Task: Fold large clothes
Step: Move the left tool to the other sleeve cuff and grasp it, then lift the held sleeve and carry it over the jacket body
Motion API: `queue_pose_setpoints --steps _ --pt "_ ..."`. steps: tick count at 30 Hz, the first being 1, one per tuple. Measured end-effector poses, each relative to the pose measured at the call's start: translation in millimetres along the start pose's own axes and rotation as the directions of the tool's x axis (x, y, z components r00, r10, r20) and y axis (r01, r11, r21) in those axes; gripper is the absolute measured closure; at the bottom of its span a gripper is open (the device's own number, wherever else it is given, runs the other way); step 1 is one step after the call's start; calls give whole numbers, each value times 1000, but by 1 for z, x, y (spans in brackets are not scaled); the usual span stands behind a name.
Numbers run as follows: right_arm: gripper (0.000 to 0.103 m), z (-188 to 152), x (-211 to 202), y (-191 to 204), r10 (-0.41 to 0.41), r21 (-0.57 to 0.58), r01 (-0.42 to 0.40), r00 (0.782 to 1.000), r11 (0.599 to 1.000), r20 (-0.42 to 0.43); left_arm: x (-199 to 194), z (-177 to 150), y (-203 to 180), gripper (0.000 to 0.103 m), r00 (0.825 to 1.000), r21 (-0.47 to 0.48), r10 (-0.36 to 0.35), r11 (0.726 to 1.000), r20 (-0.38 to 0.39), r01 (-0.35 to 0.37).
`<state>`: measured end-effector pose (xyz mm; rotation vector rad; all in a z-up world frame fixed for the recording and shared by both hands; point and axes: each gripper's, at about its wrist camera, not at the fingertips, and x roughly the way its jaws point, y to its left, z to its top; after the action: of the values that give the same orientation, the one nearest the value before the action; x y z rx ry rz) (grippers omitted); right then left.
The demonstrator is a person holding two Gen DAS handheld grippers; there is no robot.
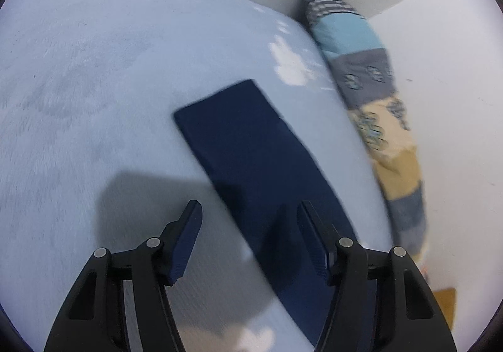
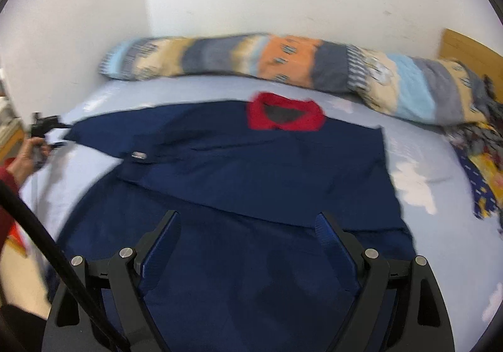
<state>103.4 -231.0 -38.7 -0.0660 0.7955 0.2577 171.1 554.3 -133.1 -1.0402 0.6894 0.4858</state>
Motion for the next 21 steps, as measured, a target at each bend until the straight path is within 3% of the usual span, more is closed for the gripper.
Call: queue_pose_setpoints --steps 8,10,11,12,13,14,17,21 --pt "13 -3 22 -19 -61 48 64 996 997 -59 29 15 -11 41 990 21 59 998 125 -62" --pt "13 -3 23 -17 -48 44 51 997 998 -60 31 16 -12 41 986 9 39 999 163 -41" --pt "13 -3 24 -17 -47 42 49 997 998 -60 32 16 -14 46 983 5 20 1000 181 -21" --pt "13 -3 27 -15 -51 35 53 997 998 -66 31 15 -14 75 979 1 20 1000 202 -21" --pt "13 -3 28 -14 -57 29 60 996 998 -69 31 13 -15 96 978 -2 -6 1000 208 7" --pt "13 -3 30 -13 -66 24 68 995 997 -73 32 11 -18 96 978 -3 -34 999 205 35" --pt "13 -4 34 -14 -78 22 80 993 997 -88 18 4 -35 96 960 72 -40 997 278 20" --pt "13 -6 37 -15 -104 15 106 988 994 -111 -7 -5 -55 96 947 144 -69 989 313 25"
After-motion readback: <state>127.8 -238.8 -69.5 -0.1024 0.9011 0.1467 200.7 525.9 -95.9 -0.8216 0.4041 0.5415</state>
